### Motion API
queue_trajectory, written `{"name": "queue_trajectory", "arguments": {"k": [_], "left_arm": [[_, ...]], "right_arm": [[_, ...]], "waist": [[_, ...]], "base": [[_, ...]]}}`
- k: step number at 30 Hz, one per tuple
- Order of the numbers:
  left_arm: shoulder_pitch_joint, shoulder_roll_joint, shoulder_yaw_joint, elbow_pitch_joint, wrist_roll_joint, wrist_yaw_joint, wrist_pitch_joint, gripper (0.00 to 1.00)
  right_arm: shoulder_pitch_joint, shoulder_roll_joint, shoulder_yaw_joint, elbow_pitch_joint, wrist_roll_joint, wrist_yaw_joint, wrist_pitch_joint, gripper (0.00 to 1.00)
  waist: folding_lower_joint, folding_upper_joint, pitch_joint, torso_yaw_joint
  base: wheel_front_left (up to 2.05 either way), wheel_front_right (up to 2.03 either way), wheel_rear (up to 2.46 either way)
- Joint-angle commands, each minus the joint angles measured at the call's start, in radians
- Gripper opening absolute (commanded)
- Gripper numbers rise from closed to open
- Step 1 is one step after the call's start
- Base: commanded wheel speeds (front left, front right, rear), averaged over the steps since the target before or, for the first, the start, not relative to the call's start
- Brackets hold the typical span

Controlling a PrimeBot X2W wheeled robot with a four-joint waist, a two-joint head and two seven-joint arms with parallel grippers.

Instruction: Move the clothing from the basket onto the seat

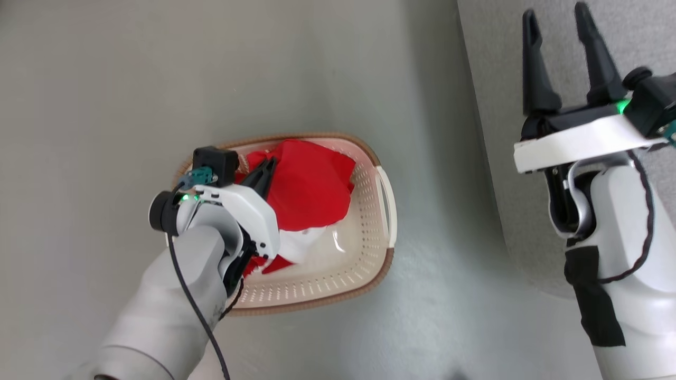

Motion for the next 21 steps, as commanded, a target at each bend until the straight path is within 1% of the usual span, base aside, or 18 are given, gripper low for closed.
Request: {"name": "queue_trajectory", "arguments": {"k": [1,8,10,21], "left_arm": [[0.033,0.021,0.039,-0.03,0.014,0.007,-0.013,0.0],[0.131,0.041,0.132,-0.121,0.092,0.013,-0.013,0.0],[0.145,0.042,0.146,-0.136,0.104,0.013,-0.013,0.0],[0.285,0.061,0.29,-0.293,0.229,-0.001,-0.013,0.0]], "right_arm": [[0.036,0.007,0.018,-0.014,-0.02,0.004,-0.006,1.0],[0.105,0.007,0.014,0.026,-0.013,0.004,-0.006,1.0],[0.115,0.007,0.013,0.031,-0.013,0.004,-0.006,1.0],[0.229,0.002,0.004,0.069,-0.003,0.004,-0.006,1.0]], "waist": [[0.0,0.0,-0.073,0.038],[0.0,0.0,-0.204,0.065],[0.0,0.0,-0.222,0.069],[0.0,0.0,-0.392,0.11]], "base": [[0.0,0.0,0.0],[0.0,0.0,0.0],[0.0,0.0,0.0],[0.0,0.0,0.0]]}}
